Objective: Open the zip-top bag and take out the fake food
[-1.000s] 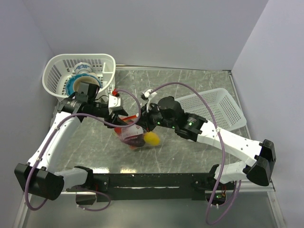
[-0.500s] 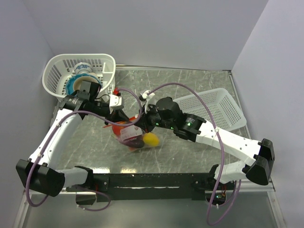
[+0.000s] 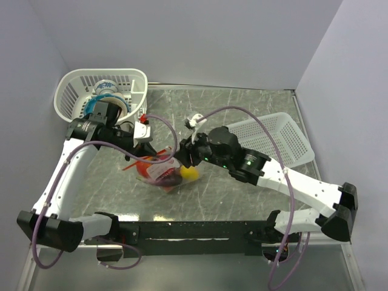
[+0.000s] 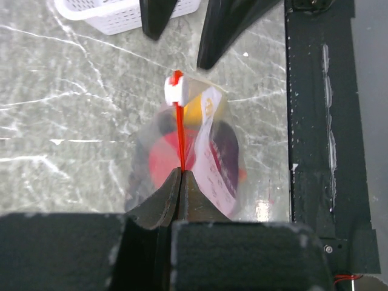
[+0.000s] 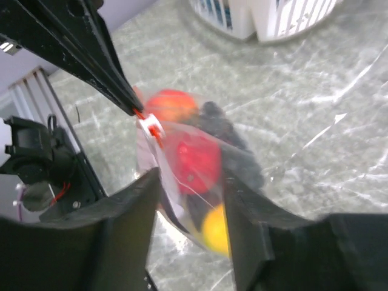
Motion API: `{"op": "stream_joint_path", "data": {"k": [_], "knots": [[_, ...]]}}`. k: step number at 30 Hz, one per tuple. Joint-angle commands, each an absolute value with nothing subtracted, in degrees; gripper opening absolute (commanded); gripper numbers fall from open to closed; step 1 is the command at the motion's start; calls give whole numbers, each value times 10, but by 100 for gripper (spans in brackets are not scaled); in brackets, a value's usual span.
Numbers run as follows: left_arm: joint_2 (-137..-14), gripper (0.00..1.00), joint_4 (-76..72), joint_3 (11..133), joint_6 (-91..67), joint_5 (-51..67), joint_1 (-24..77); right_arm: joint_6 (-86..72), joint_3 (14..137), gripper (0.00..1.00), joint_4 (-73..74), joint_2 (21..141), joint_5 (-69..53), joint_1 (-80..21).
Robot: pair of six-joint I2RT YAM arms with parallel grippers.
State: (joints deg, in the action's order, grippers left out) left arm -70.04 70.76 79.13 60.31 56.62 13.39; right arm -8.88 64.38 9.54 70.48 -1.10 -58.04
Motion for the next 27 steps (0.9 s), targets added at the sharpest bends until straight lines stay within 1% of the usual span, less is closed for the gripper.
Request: {"op": "stream_joint_path", "data": {"k": [1,4,5,6,11,13,19,27], "knots": [[-650,1,718,812,606,564,132,-51,594,56,2,643,-21,-584],[-643,1,715,818,595,570,132,-40,568,60,-33,629,-49,-584],[-643,1,716,825,594,571,132,-38,555,66,-51,628,-56,-585],[-646,1,720,829,592,572,132,-34,550,66,-59,627,-77,-584],[-654,1,730,845,586,585,132,-42,534,67,-105,635,-155,-584],[-653,1,729,845,582,585,132,-47,538,70,-111,647,-179,-586],[-644,1,722,838,575,581,132,-54,532,70,-138,650,-207,-588],[-636,1,729,830,579,588,132,-36,545,69,-147,679,-190,-588]]}}
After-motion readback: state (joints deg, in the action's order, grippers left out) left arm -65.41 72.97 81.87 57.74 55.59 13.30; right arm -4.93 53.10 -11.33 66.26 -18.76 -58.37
